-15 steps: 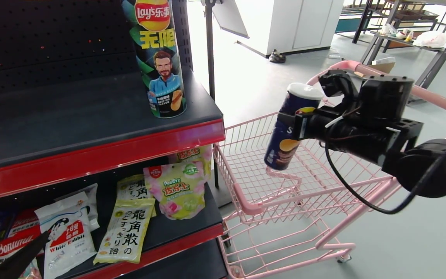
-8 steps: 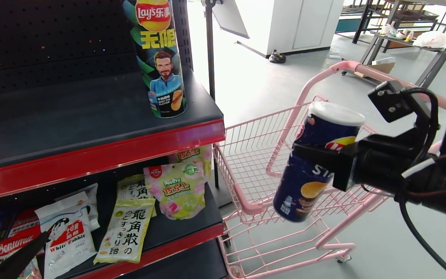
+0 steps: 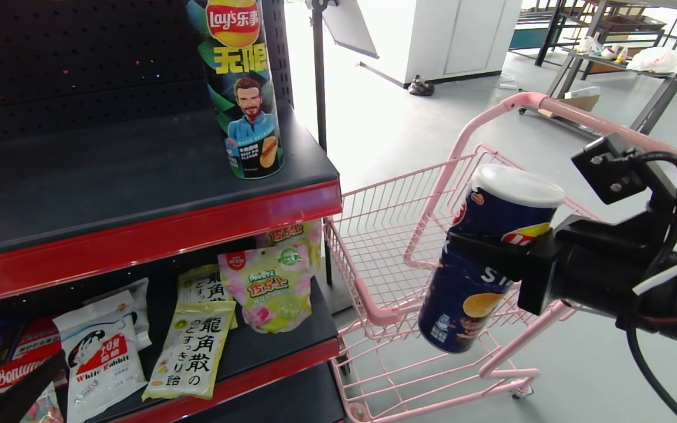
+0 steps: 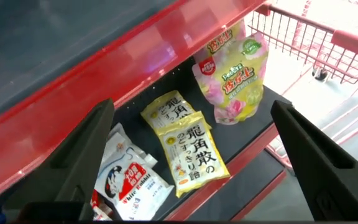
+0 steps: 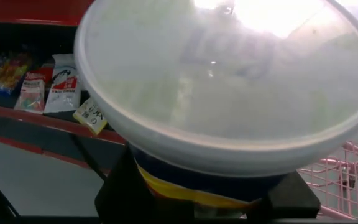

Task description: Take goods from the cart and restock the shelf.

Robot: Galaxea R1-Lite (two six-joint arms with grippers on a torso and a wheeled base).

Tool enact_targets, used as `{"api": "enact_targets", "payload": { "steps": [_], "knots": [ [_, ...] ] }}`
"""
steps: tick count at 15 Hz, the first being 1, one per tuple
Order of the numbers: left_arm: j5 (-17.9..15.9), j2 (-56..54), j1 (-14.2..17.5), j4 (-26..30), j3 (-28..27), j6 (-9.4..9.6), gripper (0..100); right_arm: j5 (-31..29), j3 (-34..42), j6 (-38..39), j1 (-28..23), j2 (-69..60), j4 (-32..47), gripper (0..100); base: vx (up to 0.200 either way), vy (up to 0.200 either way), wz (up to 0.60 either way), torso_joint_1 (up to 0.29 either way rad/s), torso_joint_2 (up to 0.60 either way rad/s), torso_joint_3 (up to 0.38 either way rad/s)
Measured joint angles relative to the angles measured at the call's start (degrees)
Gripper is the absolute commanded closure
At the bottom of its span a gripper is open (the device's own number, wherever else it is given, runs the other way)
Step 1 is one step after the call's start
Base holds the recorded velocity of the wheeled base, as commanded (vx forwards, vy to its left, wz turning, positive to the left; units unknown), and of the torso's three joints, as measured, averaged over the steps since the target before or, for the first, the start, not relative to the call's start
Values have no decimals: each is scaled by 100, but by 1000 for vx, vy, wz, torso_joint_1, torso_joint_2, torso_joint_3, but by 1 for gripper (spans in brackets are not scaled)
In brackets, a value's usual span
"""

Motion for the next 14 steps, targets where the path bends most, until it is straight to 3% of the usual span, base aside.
{"api": "enact_targets", "payload": {
  "steps": [7,9,14],
  "knots": [
    [-13,190,1,2,-404,23,0,-11,288,-222,-2,-256,24,100,0,0,0,109,-403,-288],
    [-13,295,6,6,-500,187,0,-11,200,-311,-20,-250,22,100,0,0,0,178,-542,-378],
    [22,385,6,6,-566,382,0,-11,95,-389,-37,-171,28,100,-40,0,0,197,-572,-374]
  ]
}}
